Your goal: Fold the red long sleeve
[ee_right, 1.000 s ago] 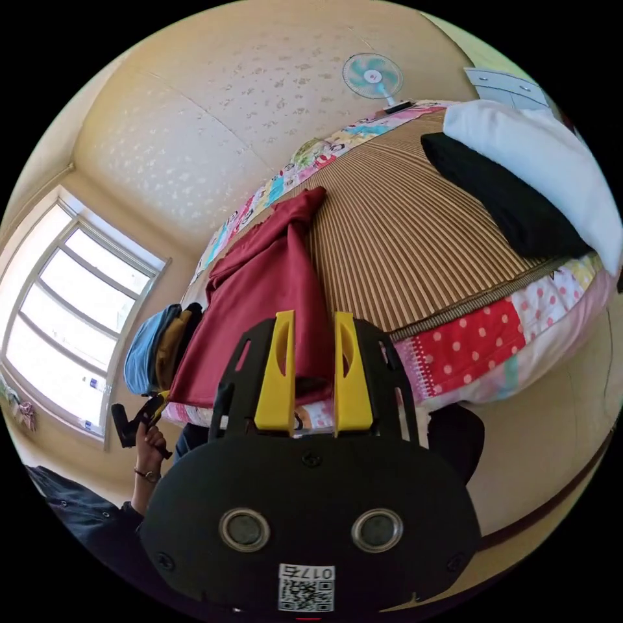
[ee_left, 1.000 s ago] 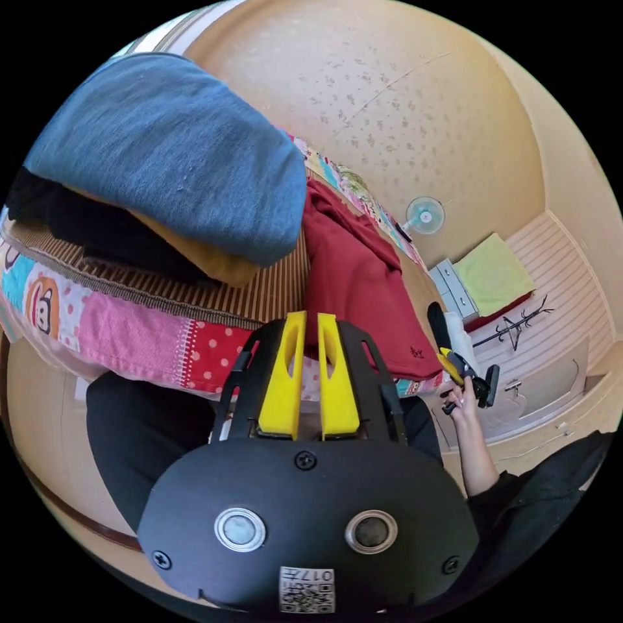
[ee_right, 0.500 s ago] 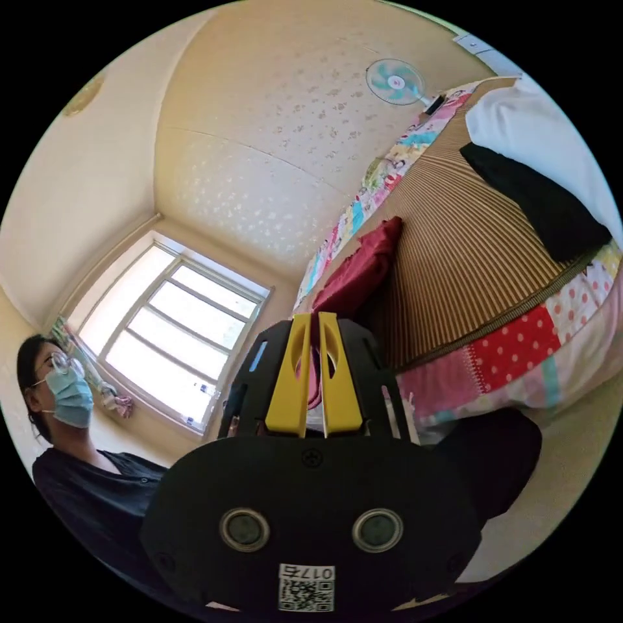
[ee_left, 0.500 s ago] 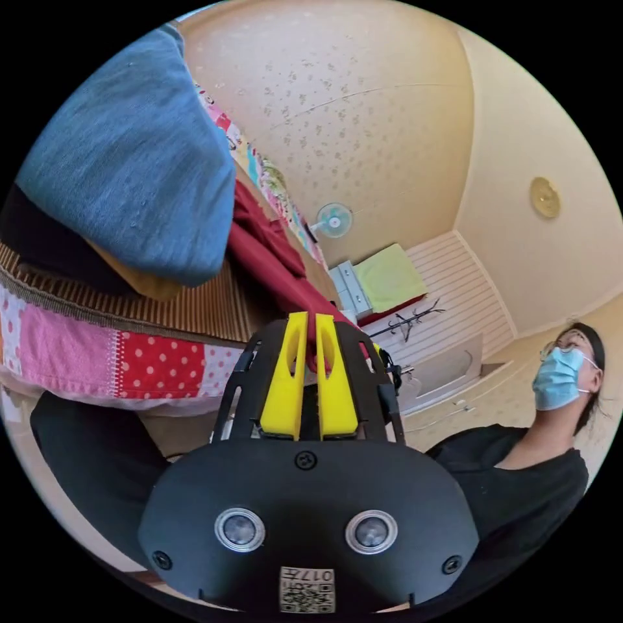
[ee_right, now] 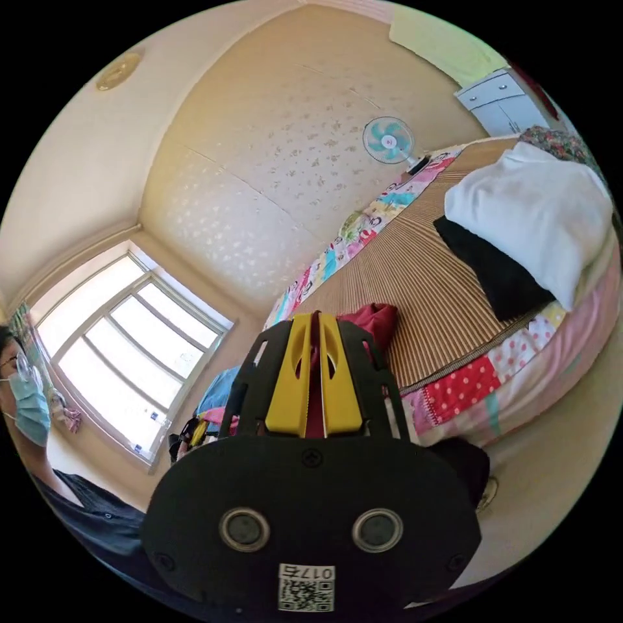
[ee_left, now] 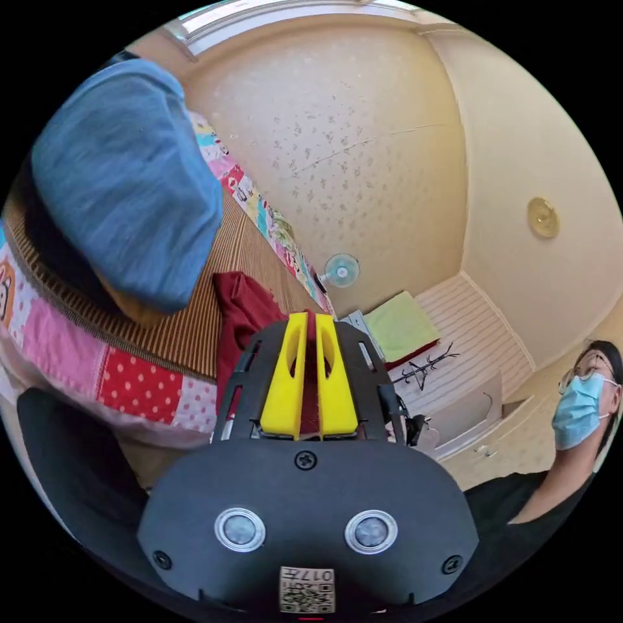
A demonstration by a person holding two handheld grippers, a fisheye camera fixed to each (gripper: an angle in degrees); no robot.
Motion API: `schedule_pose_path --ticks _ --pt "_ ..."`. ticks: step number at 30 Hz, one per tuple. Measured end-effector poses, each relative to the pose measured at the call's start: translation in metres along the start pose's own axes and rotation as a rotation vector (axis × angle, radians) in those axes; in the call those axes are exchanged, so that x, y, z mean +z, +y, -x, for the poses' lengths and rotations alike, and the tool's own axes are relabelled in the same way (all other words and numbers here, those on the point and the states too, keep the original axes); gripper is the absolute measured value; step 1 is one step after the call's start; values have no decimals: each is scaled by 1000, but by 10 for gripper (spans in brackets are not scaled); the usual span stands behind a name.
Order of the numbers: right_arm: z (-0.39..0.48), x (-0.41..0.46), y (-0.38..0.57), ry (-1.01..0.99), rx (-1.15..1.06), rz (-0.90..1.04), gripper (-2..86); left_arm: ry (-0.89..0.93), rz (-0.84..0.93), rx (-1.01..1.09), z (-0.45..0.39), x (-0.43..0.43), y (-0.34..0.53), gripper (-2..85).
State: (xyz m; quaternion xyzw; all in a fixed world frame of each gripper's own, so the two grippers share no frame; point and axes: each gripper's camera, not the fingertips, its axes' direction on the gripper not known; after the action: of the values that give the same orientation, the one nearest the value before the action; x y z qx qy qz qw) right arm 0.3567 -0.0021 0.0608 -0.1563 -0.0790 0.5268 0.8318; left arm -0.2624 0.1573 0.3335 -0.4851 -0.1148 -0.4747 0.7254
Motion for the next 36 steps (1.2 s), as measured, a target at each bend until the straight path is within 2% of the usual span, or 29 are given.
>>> schedule_pose_path --ticks 5,7,11,15,18,22,26,30,31,33,36 --pt "42 156 -105 177 -123 136 50 -281 48 146 -33 112 -104 44" --pt "59 192 -112 272 -101 174 86 -286 62 158 -41 126 -108 65" --pt "81 210 -60 247 -176 177 87 -356 63 272 -46 126 -58 103" --pt "77 258 26 191 -258 320 80 -352 145 240 -19 128 -4 107" --pt "63 298 63 355 -284 428 86 -380 243 148 10 138 28 112" --pt "64 305 62 299 -250 416 85 -372 263 60 39 141 49 116" --pt "71 299 54 338 -238 338 88 -314 247 41 50 139 48 110" --pt "77 329 63 289 -291 499 34 -290 271 105 47 153 44 78" --pt "81 326 63 300 -291 487 29 -296 306 126 46 161 40 53" --pt "93 285 61 327 -286 317 15 -324 326 161 42 166 34 26" --pt "78 231 70 532 -195 127 10 -339 313 178 44 163 29 8"
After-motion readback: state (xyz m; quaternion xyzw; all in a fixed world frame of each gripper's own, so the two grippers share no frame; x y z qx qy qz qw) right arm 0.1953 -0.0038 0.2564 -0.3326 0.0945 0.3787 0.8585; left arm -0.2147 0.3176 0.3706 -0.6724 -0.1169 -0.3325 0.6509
